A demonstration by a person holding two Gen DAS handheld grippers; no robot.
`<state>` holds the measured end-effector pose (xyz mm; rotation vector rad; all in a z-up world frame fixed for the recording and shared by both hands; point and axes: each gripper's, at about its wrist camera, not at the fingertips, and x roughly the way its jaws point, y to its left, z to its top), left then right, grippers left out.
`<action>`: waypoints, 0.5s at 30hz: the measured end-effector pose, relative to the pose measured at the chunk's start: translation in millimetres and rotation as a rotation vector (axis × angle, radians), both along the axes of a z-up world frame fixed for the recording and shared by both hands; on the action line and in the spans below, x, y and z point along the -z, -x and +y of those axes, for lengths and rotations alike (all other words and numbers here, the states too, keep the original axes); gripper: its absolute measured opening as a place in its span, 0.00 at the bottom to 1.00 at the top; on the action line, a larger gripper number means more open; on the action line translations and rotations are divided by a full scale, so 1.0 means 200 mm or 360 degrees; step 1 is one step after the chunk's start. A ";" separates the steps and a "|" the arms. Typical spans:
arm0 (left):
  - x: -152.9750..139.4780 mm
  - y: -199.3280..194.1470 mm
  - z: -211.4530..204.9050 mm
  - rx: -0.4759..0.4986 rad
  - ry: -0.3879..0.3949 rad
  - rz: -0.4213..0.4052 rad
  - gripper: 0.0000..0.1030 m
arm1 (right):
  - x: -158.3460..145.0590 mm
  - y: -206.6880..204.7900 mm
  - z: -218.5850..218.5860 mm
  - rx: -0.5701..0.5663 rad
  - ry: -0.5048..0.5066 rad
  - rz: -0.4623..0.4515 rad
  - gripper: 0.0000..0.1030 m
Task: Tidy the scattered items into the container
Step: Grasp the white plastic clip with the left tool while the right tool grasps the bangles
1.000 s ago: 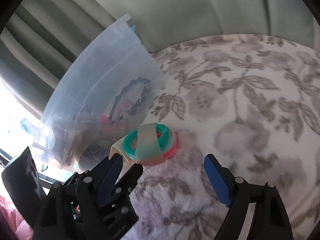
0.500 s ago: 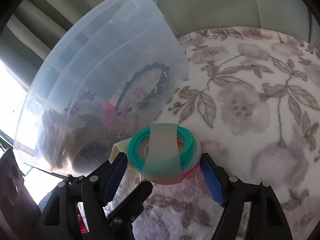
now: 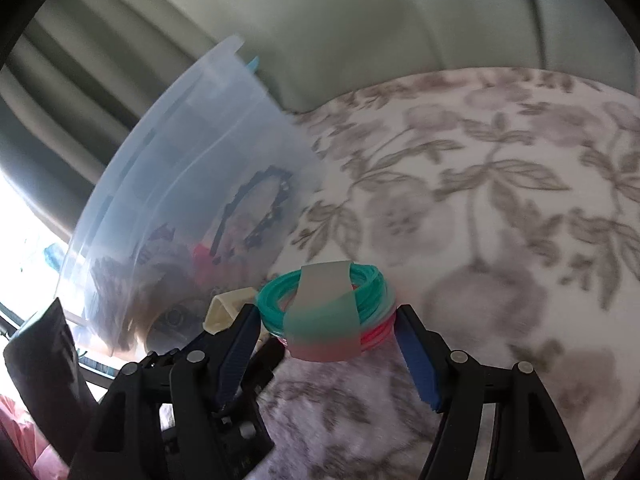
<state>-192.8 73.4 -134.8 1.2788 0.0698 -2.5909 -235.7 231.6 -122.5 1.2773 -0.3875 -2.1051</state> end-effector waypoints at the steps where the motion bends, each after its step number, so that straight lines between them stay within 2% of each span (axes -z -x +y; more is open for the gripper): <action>1: 0.00 0.01 0.00 -0.0008 0.0004 -0.0008 0.56 | 0.00 -0.01 0.02 0.0020 0.0002 -0.0003 0.70; 15: 0.03 0.19 0.03 -0.0119 -0.0028 -0.0016 0.56 | -0.01 -0.14 0.26 0.0233 0.0030 -0.0042 0.70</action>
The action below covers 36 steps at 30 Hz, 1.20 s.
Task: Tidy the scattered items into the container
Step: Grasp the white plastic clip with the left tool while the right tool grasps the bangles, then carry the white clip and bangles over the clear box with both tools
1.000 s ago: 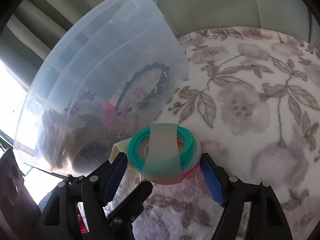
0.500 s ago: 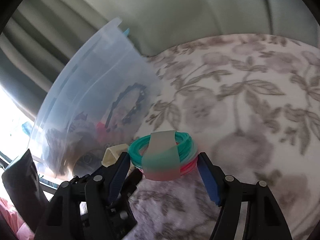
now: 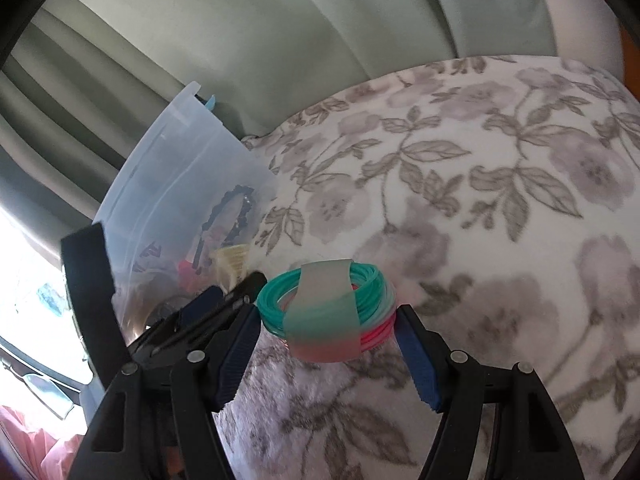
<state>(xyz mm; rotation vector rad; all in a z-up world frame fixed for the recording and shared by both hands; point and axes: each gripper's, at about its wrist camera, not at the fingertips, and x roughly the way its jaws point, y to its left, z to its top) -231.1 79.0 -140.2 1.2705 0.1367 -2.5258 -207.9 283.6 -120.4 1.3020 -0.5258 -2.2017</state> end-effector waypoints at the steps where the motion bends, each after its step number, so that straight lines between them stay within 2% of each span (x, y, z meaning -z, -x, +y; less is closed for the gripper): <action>1: 0.01 0.02 0.00 -0.0009 -0.0001 -0.0005 0.56 | 0.00 -0.01 0.01 0.0010 0.0003 -0.0003 0.70; 8: 0.06 0.14 0.05 -0.0003 0.0030 -0.0057 0.56 | 0.00 -0.05 0.09 0.0089 0.0012 -0.0028 0.70; 12: 0.07 0.18 0.05 0.0007 0.0026 -0.0043 0.53 | 0.00 -0.07 0.13 0.0127 0.0018 -0.0035 0.70; 19: 0.05 0.19 0.06 0.0057 0.0006 -0.0020 0.52 | -0.02 -0.11 0.17 0.0182 0.0026 -0.0039 0.70; 32: -0.14 0.04 0.21 0.0279 -0.0101 0.0024 0.52 | -0.16 -0.27 0.24 0.0334 0.0059 0.0017 0.70; 36: -0.22 -0.11 0.14 0.0351 -0.0146 0.0035 0.52 | -0.24 -0.36 0.25 0.0385 0.0058 0.0053 0.70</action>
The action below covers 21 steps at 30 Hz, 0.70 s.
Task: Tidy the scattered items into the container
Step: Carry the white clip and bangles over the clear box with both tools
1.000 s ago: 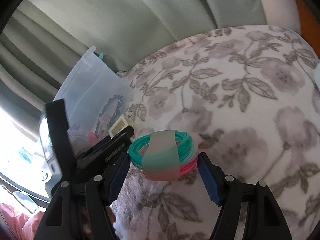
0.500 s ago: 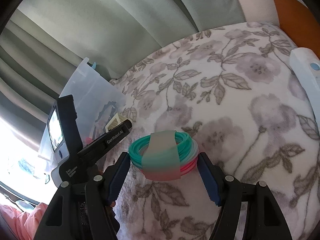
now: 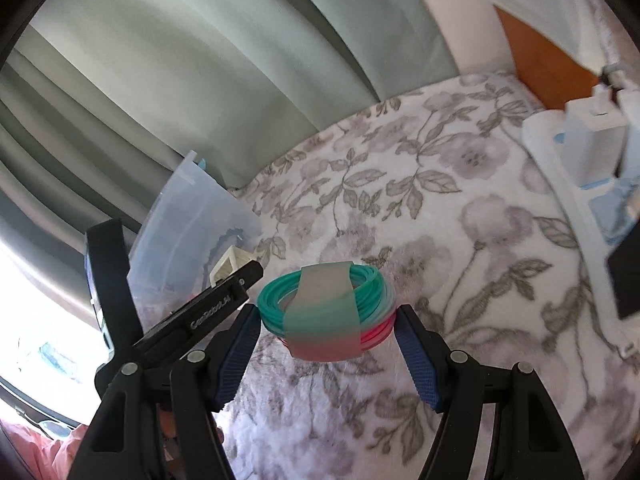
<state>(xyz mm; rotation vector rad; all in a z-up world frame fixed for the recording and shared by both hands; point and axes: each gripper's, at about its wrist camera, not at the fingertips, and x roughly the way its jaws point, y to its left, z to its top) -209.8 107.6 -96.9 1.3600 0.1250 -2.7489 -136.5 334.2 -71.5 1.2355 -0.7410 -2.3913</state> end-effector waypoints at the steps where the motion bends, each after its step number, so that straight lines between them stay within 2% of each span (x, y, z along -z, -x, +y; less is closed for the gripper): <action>1: -0.04 -0.01 0.00 0.0016 -0.0008 0.0004 0.52 | -0.02 -0.02 0.00 0.0010 -0.0001 0.0008 0.70; 9: -0.25 -0.19 -0.01 0.0121 -0.0077 0.0073 0.52 | -0.19 -0.18 0.00 0.0077 -0.0013 0.0112 0.70; 21: -0.55 -0.38 -0.03 0.0261 -0.0126 0.0256 0.52 | -0.50 -0.37 -0.08 0.0113 -0.0045 0.0334 0.70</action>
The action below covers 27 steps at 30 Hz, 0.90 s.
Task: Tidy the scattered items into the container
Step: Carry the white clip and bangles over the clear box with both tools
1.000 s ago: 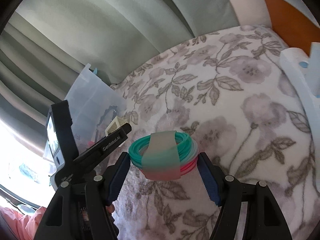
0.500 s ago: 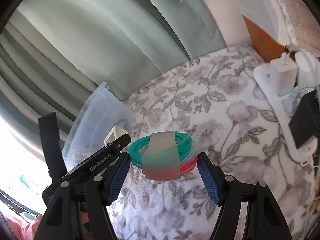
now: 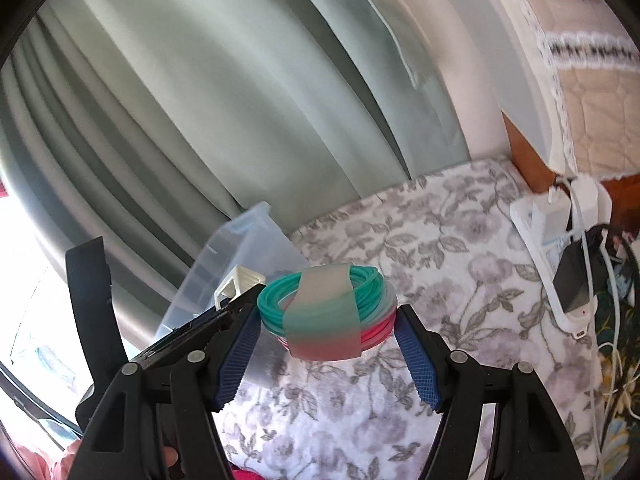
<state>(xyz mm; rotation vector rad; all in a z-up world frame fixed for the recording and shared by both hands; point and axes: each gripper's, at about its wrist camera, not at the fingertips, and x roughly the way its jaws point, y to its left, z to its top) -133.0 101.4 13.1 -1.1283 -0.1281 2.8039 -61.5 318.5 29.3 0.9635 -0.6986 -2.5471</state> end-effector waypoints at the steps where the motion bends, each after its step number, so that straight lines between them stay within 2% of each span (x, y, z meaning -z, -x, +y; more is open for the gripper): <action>1: -0.02 -0.01 -0.01 0.0011 -0.0008 0.0011 0.52 | -0.02 -0.01 -0.01 -0.0002 -0.0005 0.0015 0.70; 15: -0.26 -0.15 -0.12 0.0059 -0.0075 0.0204 0.52 | -0.29 -0.16 -0.17 -0.0019 -0.0050 0.0220 0.70; 27: -0.33 -0.20 -0.33 0.0006 -0.0163 0.0279 0.52 | -0.43 -0.21 -0.33 -0.0021 -0.0125 0.0318 0.70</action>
